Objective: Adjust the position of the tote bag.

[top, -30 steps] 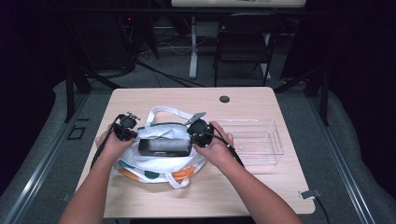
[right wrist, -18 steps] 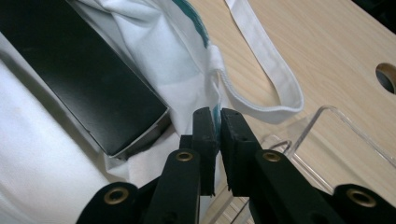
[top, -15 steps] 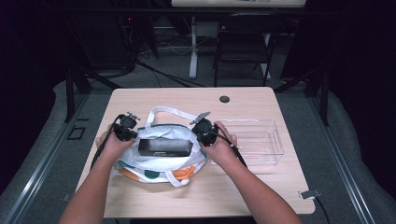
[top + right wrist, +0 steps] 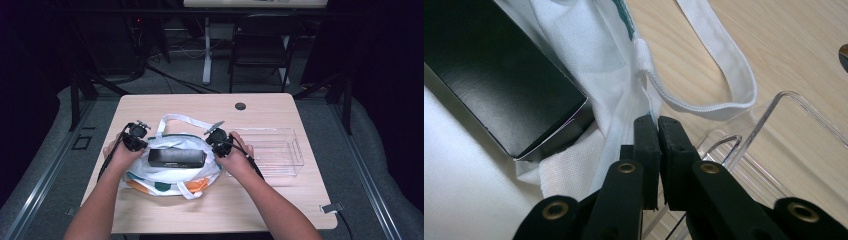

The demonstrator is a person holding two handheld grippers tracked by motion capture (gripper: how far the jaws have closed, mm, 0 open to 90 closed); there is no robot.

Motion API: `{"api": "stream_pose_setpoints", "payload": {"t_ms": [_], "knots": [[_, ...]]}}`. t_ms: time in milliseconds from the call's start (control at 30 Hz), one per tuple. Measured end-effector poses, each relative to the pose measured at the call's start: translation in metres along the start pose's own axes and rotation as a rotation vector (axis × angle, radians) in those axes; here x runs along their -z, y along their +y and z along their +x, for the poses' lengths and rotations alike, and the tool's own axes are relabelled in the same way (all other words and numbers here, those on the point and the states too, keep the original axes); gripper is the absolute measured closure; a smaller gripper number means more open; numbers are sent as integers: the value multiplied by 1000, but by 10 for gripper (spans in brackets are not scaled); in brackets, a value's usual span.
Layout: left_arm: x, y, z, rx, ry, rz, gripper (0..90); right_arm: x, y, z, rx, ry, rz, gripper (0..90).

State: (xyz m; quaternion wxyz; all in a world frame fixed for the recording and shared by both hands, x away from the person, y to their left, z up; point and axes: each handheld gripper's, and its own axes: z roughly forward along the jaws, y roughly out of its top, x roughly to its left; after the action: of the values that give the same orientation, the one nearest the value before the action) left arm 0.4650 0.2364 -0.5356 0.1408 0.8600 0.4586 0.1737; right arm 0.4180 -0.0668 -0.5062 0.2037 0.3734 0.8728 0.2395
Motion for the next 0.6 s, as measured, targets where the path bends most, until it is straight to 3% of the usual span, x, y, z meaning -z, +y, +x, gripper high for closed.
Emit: {"api": "stream_pose_setpoints", "payload": {"t_ms": [233, 600], "knots": [[1, 0, 0, 4, 2, -8, 875, 1, 0, -1, 8, 3, 4, 869], [8, 0, 2, 26, -2, -24, 861, 8, 1, 0, -29, 42, -57, 833]]}}
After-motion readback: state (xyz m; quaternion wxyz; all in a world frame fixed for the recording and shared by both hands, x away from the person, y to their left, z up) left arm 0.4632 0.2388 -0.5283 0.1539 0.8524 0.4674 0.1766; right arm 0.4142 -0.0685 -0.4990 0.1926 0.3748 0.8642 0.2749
